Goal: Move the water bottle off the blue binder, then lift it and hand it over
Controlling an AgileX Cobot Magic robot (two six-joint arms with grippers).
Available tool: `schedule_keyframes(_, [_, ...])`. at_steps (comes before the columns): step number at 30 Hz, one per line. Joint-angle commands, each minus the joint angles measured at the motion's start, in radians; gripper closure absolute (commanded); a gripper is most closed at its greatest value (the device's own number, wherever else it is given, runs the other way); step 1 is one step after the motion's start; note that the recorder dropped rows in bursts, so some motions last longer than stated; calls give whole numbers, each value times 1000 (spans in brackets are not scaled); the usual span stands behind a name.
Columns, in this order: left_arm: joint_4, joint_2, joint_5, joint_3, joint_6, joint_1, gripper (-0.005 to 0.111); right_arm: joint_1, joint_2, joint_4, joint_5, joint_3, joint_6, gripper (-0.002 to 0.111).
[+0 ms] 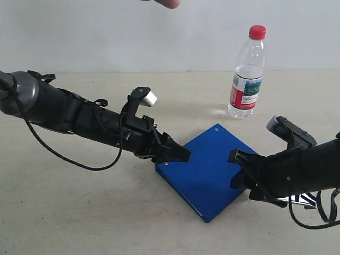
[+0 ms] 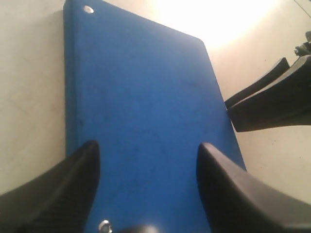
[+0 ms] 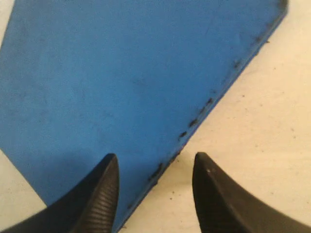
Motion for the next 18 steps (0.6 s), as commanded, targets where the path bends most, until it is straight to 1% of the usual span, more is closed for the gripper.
schedule_keyframes(1, [2, 0, 4, -9, -9, -4, 52, -4, 0, -4, -10, -4, -24, 66])
schedule_keyframes(5, [2, 0, 28, -9, -9, -4, 52, -4, 0, 12, 16, -8, -114, 66])
schedule_keyframes(11, [18, 0, 89, -9, -9, -4, 52, -4, 0, 32, 16, -8, -130, 66])
schedule_keyframes(14, [18, 0, 83, -9, -24, -4, 52, -4, 0, 32, 13, -8, -131, 66])
schedule_keyframes(18, [18, 0, 26, -9, -54, -4, 52, -4, 0, 32, 7, -10, -109, 66])
